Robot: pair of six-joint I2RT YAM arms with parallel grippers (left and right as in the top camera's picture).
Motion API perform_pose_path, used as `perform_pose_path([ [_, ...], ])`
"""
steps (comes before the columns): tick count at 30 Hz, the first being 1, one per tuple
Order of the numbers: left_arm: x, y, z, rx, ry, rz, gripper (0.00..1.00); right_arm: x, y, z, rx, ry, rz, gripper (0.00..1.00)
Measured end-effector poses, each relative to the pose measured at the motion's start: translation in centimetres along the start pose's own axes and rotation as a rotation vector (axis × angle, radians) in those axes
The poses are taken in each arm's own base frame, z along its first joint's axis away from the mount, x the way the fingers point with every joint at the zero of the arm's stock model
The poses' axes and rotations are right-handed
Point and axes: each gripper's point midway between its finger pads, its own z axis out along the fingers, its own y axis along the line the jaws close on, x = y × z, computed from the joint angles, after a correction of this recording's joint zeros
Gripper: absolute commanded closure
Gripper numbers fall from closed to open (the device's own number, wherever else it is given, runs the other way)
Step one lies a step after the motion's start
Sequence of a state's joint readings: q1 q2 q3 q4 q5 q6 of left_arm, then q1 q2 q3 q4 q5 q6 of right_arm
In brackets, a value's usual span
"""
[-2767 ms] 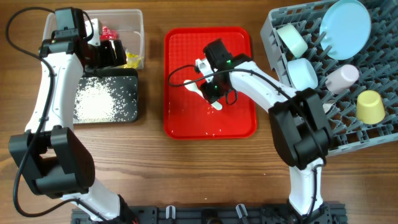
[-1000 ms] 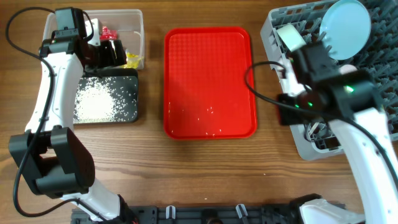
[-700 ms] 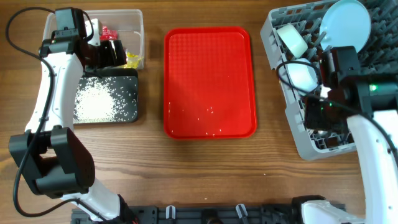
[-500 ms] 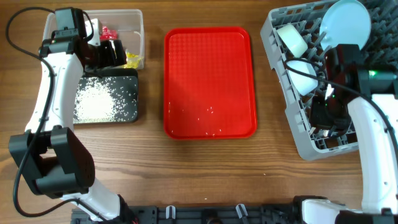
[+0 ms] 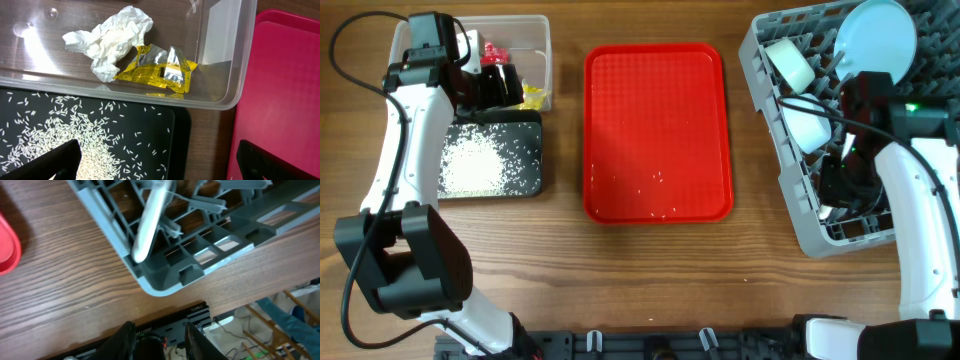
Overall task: Sort waste into correct bins and load items into the dishwasher rack
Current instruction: 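Carry the white spoon to the dish rack and insert it, then release the spoon and withdraw the right gripper from the rack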
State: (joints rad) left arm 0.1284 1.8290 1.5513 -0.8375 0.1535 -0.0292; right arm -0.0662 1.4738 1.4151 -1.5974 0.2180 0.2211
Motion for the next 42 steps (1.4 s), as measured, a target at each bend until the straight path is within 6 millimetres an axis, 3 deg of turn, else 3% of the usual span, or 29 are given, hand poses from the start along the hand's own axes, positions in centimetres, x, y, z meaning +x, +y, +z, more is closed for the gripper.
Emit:
perform_pose_path([
  [6, 0.0, 0.0, 0.0, 0.0, 0.0, 0.0, 0.0, -0.6, -0.7, 0.2, -0.012, -0.013, 0.053, 0.48],
  [10, 0.0, 0.0, 0.0, 0.0, 0.0, 0.0, 0.0, -1.0, 0.6, -0.3, -0.092, -0.03, 0.023, 0.48],
  [12, 0.0, 0.0, 0.0, 0.0, 0.0, 0.0, 0.0, -2.1, 2.0, -1.7, -0.167, -0.09, -0.023, 0.47],
  [13, 0.0, 0.0, 0.0, 0.0, 0.0, 0.0, 0.0, -2.5, 2.6, -2.3, -0.188, -0.116, -0.039, 0.0],
  [17, 0.0, 0.0, 0.0, 0.0, 0.0, 0.0, 0.0, -4.2, 6.6, -7.9, -0.3, -0.325, -0.165, 0.0],
  [20, 0.0, 0.0, 0.0, 0.0, 0.0, 0.0, 0.0, -2.8, 10.5, -14.2, -0.489, -0.503, -0.225, 0.0],
  [23, 0.0, 0.0, 0.0, 0.0, 0.0, 0.0, 0.0, -1.0, 12.1, -17.2, -0.641, -0.526, -0.163, 0.0],
  [27, 0.0, 0.0, 0.0, 0.0, 0.0, 0.0, 0.0, -0.2, 12.4, -17.4, -0.715, -0.434, 0.014, 0.0],
  [31, 0.0, 0.0, 0.0, 0.0, 0.0, 0.0, 0.0, -0.5, 12.6, -17.5, -0.712, -0.455, -0.013, 0.0],
  [37, 0.0, 0.0, 0.0, 0.0, 0.0, 0.0, 0.0, -4.7, 14.4, -22.1, -0.717, -0.831, -0.318, 0.0],
  [42, 0.0, 0.0, 0.0, 0.0, 0.0, 0.0, 0.0, -6.2, 16.0, -23.6, -0.708, -1.112, -0.477, 0.0],
])
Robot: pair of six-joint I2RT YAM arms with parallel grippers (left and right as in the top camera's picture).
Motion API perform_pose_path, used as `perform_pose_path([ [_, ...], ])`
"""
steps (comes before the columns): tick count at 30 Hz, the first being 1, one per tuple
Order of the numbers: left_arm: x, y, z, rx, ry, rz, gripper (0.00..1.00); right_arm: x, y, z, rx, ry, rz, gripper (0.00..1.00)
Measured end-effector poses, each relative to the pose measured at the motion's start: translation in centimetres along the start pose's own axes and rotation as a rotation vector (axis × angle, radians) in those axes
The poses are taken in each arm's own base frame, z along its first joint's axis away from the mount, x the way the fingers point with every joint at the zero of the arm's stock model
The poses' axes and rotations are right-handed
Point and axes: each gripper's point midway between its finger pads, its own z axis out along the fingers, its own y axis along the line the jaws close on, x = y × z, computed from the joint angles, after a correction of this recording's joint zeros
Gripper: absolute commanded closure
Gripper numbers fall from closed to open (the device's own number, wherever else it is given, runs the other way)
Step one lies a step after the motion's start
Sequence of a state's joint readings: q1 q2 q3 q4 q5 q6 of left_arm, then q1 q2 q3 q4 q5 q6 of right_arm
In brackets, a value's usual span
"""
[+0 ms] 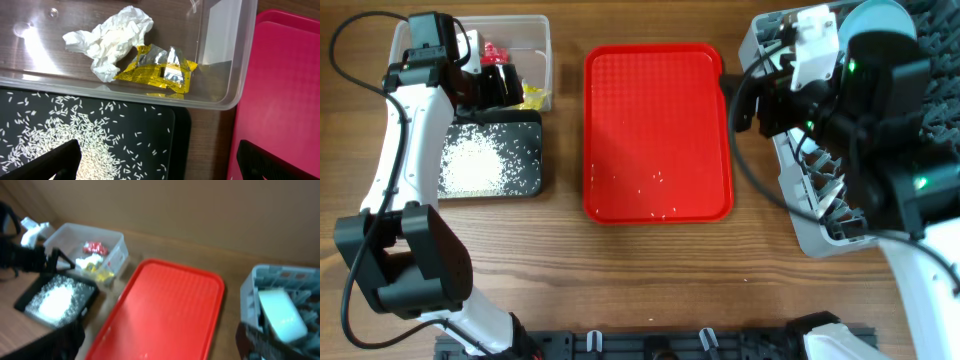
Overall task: Sort waste into correct bins and load items into the dishwasher rack
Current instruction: 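Release the spoon and withdraw the right gripper from the rack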
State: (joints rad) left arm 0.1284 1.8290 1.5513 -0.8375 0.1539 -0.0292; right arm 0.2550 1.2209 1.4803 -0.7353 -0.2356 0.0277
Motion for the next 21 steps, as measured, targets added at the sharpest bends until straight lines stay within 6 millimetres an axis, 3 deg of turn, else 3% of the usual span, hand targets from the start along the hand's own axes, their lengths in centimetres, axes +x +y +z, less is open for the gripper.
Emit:
perform_pose_path([
  [4, 0.0, 0.0, 0.0, 0.0, -0.001, 0.0, 0.0, 0.3, 0.6, -1.3, -0.017, -0.223, -0.093, 0.0],
  [6, 0.0, 0.0, 0.0, 0.0, 0.0, 0.0, 0.0, 2.0, 0.9, -2.4, -0.019, -0.323, -0.133, 0.0],
  [9, 0.0, 0.0, 0.0, 0.0, 0.0, 0.0, 0.0, 7.2, 0.8, -2.9, -0.018, -0.361, -0.15, 0.0],
  [13, 0.0, 0.0, 0.0, 0.0, 0.0, 0.0, 0.0, 15.3, 0.2, -1.8, -0.013, -0.341, -0.143, 0.0],
  [17, 0.0, 0.0, 0.0, 0.0, -0.001, 0.0, 0.0, 19.8, -0.2, -1.7, -0.007, -0.359, -0.145, 0.0],
  [21, 0.0, 0.0, 0.0, 0.0, 0.0, 0.0, 0.0, 21.8, -0.9, -1.6, 0.015, -0.38, -0.143, 0.0],
])
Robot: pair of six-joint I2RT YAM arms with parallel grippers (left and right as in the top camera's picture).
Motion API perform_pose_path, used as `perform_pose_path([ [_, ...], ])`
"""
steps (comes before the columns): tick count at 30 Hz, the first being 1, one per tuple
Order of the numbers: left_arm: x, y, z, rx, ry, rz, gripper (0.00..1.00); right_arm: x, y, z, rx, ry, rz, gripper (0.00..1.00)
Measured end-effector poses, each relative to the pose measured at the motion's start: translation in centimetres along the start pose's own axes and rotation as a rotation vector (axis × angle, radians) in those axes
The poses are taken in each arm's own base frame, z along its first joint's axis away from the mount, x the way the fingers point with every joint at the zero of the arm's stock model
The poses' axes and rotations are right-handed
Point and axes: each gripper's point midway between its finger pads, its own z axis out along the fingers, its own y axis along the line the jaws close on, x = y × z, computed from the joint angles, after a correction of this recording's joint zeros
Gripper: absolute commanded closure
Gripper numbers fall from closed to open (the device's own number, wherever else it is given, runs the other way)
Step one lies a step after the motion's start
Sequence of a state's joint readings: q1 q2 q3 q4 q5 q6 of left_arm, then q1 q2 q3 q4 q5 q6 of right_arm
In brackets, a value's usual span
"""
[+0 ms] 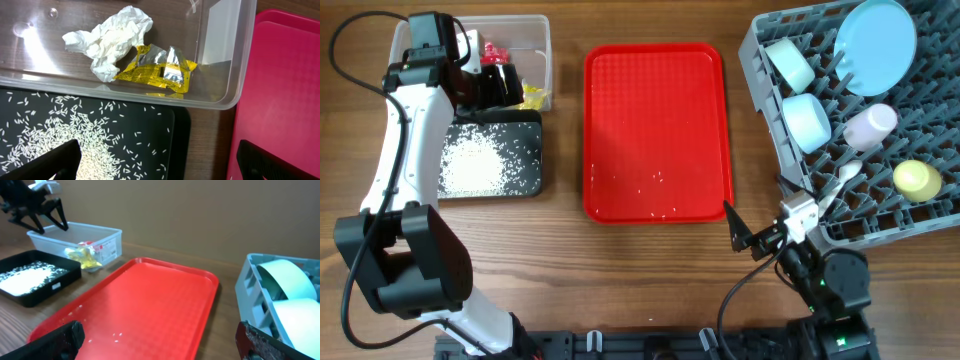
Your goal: Sort waste into correct bins and load items into the dishwasher rack
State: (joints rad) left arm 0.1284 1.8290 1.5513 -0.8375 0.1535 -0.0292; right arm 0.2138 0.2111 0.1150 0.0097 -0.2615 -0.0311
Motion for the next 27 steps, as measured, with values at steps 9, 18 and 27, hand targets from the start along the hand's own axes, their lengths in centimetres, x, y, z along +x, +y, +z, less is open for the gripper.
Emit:
perform_pose_path([
  [9, 0.0, 0.0, 0.0, 0.0, 0.0, 0.0, 0.0, 2.7, -0.2, -0.2, 0.013, -0.007, -0.001, 0.0],
  [18, 0.0, 0.0, 0.0, 0.0, 0.0, 0.0, 0.0, 0.7, -0.1, -0.8, 0.016, -0.092, -0.024, 0.0],
  [27, 0.0, 0.0, 0.0, 0.0, 0.0, 0.0, 0.0, 0.7, -0.1, -0.8, 0.018, -0.091, -0.024, 0.01],
])
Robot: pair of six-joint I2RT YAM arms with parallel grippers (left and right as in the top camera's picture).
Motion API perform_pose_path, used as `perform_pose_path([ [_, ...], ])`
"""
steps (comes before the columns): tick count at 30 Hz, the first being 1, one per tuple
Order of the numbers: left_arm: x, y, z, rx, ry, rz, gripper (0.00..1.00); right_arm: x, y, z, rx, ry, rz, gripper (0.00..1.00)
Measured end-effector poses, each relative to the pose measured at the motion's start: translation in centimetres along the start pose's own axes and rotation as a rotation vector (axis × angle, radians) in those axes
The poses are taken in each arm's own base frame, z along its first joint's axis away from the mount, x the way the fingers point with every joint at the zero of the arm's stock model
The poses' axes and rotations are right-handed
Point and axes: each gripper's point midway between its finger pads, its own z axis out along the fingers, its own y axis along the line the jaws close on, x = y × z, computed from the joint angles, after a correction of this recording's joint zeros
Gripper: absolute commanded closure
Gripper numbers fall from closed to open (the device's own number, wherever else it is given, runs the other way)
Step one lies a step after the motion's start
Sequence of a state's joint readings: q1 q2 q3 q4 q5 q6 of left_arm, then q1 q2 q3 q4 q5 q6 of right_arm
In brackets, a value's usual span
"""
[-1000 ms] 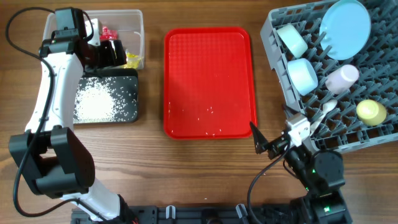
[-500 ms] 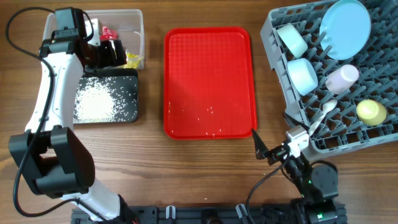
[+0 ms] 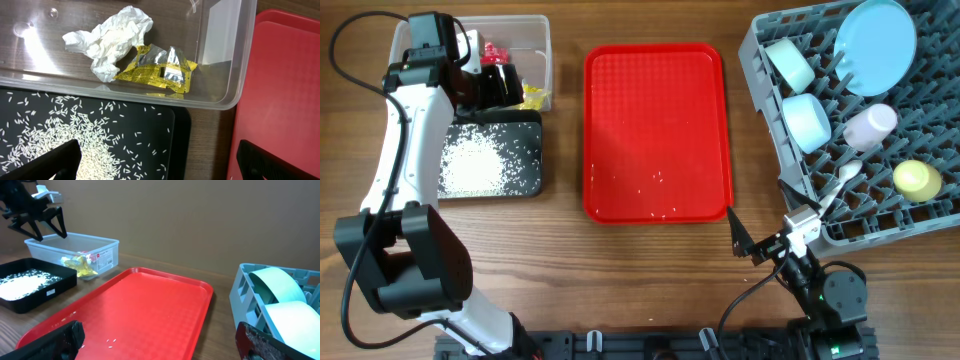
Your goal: Sort waste into correct bins and load items into the dishwasher rack
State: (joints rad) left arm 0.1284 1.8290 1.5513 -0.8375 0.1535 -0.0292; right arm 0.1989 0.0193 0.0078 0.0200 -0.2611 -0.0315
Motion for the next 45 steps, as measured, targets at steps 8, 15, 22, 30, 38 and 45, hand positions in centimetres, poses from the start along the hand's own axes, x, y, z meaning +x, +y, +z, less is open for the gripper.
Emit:
perform_pose_path([
  [8, 0.0, 0.0, 0.0, 0.0, 0.0, 0.0, 0.0, 0.0, 0.0, 0.0, 0.0, 0.0, 0.0, 0.0],
  [15, 0.0, -0.6, -0.2, 0.006, -0.005, 0.012, 0.0, 0.0, 0.0, 0.0, 0.0, 0.0, 0.0, 0.0],
  [22, -1.4, -9.1, -9.2, 0.05, -0.241, 0.203, 0.0, 0.0, 0.0, 0.0, 0.0, 0.0, 0.0, 0.0],
  [30, -0.4, -12.1, -23.6, 0.197, -0.721, 0.277, 0.0, 0.0, 0.0, 0.0, 0.0, 0.0, 0.0, 0.0],
  [38, 8.9, -6.2, -18.0, 0.208, -0.821, 0.233, 0.0, 0.0, 0.0, 0.0, 0.0, 0.001, 0.001, 0.0],
  [45, 13.7, -4.9, -16.7, 0.228, -0.943, 0.243, 0.0, 0.0, 0.0, 0.0, 0.0, 0.001, 0.0, 0.0],
])
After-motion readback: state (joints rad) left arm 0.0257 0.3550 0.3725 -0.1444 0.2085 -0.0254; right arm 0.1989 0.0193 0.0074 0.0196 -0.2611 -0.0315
